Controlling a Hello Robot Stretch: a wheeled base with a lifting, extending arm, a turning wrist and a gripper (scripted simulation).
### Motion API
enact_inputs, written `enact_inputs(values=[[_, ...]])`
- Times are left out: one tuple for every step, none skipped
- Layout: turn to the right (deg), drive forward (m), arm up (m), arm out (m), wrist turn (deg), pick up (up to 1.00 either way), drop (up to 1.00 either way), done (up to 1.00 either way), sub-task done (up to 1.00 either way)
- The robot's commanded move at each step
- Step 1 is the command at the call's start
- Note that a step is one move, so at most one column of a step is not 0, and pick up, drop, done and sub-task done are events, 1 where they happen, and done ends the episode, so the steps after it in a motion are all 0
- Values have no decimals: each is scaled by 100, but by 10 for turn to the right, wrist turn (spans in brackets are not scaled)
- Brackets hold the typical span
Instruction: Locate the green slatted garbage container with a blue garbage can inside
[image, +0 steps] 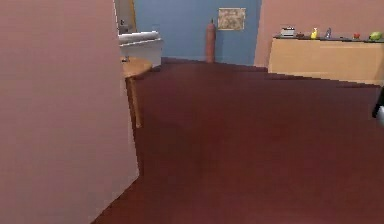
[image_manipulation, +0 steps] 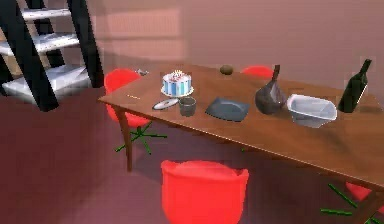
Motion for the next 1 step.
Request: enact_inputs(values=[[90,0,0,0,0,0,0,0,0]])
